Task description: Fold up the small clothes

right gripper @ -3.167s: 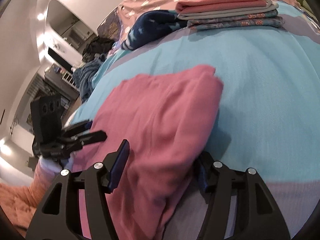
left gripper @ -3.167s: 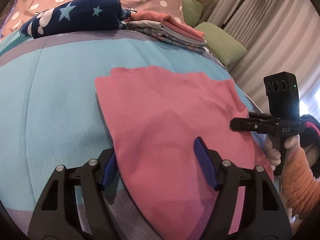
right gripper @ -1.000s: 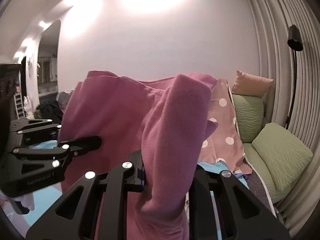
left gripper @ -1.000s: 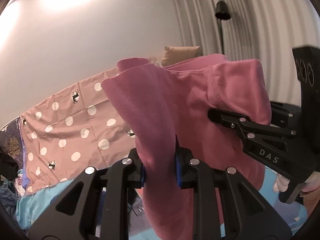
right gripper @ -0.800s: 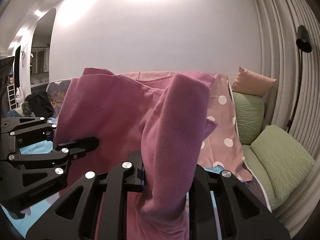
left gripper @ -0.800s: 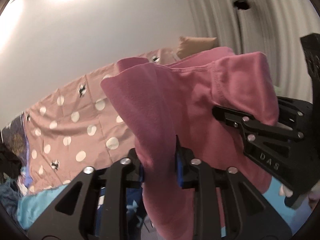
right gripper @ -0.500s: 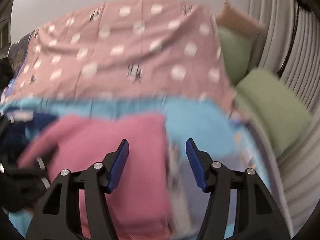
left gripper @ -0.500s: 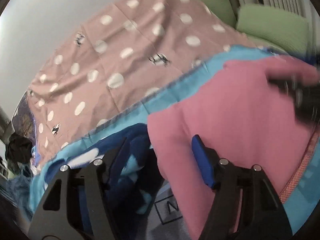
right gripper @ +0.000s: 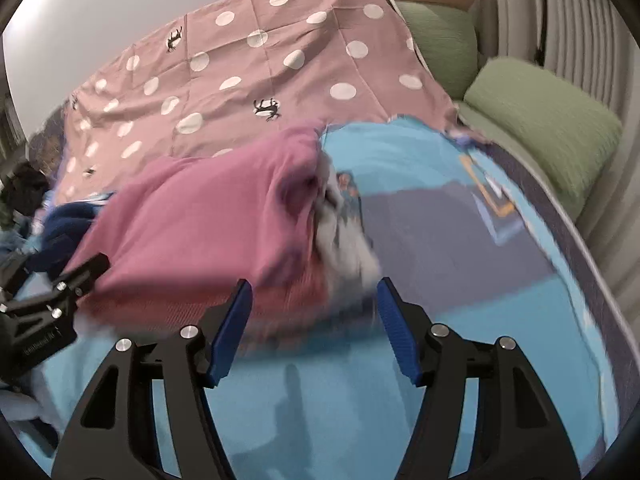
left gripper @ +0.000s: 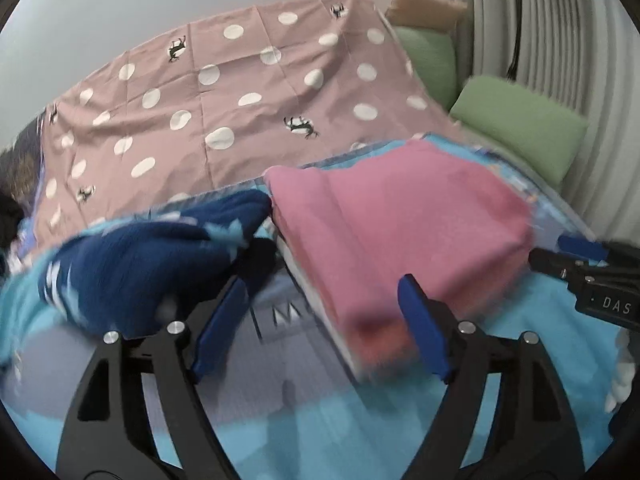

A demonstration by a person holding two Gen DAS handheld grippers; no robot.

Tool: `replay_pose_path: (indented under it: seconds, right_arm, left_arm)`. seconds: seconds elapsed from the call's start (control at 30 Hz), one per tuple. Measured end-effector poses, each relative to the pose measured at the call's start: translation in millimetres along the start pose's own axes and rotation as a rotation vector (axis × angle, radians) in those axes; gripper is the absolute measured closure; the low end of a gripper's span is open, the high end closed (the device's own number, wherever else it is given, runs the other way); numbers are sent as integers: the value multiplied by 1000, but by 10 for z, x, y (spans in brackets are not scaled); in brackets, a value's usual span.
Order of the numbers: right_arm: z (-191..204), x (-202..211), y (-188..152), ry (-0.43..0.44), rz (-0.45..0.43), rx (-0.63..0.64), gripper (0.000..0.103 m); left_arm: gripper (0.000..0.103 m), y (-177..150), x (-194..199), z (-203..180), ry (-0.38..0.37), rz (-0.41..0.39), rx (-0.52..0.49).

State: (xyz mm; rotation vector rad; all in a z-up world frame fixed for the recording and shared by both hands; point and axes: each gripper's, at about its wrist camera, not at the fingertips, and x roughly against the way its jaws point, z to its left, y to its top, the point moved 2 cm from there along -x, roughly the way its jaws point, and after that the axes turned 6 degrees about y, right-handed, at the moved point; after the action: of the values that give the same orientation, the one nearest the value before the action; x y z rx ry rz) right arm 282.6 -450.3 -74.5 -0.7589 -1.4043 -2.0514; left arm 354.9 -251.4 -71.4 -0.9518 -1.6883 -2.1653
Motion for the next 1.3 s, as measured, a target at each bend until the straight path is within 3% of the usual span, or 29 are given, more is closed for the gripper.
replay_pose_path:
  seconds: [0.1, 0.2, 0.27, 0.33, 0.53, 0.63, 0.73, 0.8, 0.93, 1.03, 1.3]
  right_arm:
    - [62, 515, -277, 65, -46, 2, 39]
    - [188, 1009, -560, 69, -86, 58, 38]
    - [281, 1292, -729, 13, -94, 80, 25]
    - [387, 1589, -871, -44, -112, 82, 18]
    - [654, 2428, -1186, -54, -297, 55, 5]
    - [782, 2698, -1275, -50, -341, 73, 1]
    - [854, 2851, -1380, -71, -344, 88, 2]
    - [883, 2893, -1463, -40, -314, 74, 1]
    - [949, 2927, -1637, -32, -274, 72, 1]
    - [997, 2974, -1738, -50, -281, 82, 1]
    - [1045, 3035, -1865, -41, -270, 79, 1]
  left_arm:
    - [18, -272, 463, -7, -80, -9, 6]
    - [11, -513, 970, -58, -118, -54, -28]
    - [3, -655, 1371, -106, -136, -100, -42]
    - [2, -739, 1679, -130, -141, -142, -41]
    - [2, -884, 2476, -150, -180, -174, 34]
    - [2, -963, 2793, -153, -159, -193, 62]
    - [2, -1074, 3056, -175, -62, -214, 54]
    - [2, -1143, 3191, -194, -27, -227, 45]
    - [2, -1243, 3355, -196, -35, -213, 59]
    - [2, -1331, 3413, -184, 14, -169, 65]
    - [2, -1477, 3561, -106, 15, -161, 90]
